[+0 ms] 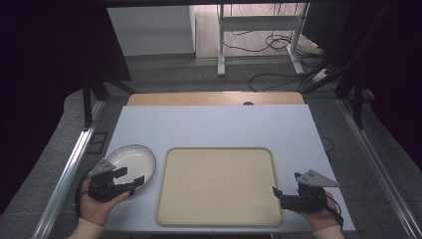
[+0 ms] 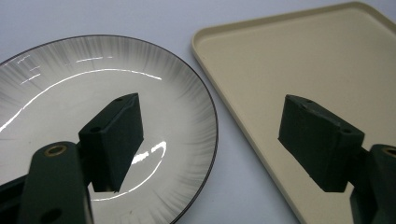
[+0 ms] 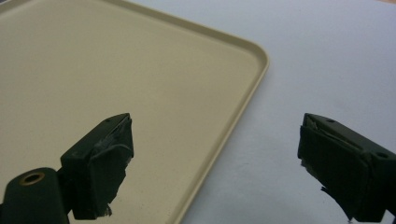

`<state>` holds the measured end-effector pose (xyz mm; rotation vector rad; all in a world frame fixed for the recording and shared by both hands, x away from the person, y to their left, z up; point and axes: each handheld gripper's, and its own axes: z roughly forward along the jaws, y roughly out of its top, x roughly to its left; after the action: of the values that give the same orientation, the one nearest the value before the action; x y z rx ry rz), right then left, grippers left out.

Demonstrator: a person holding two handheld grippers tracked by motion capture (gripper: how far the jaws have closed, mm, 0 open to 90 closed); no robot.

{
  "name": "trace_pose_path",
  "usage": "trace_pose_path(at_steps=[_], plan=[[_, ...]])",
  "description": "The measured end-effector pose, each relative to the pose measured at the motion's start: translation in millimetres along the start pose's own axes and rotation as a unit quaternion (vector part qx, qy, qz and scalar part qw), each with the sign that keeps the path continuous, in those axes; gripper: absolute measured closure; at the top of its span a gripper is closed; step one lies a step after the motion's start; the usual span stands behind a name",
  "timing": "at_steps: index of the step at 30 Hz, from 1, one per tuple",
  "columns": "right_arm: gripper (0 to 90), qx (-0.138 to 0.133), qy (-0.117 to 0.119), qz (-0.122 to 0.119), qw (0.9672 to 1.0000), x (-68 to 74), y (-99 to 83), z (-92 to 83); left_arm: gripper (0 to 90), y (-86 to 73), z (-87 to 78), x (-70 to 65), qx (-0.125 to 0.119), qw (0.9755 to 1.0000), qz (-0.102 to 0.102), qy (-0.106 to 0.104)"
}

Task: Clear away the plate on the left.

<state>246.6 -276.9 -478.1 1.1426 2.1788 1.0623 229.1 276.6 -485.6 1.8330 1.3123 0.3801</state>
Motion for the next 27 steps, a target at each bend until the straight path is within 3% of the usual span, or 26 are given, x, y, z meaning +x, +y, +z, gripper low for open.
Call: trace_pose_path(at_steps=[17, 27], plan=[[12.0, -0.013, -0.010, -0.009, 0.9998, 0.1, 0.6, -3.0, 21.4, -0.4, -2.5, 4.8, 0.001, 1.0000, -0.008, 0.006], [12.1, -0.002, -0.010, -0.014, 0.9999, 0.5, -0.5, -0.8, 20.9, 1.9, -8.7, 12.8, -0.013, 0.9999, -0.009, 0.005]])
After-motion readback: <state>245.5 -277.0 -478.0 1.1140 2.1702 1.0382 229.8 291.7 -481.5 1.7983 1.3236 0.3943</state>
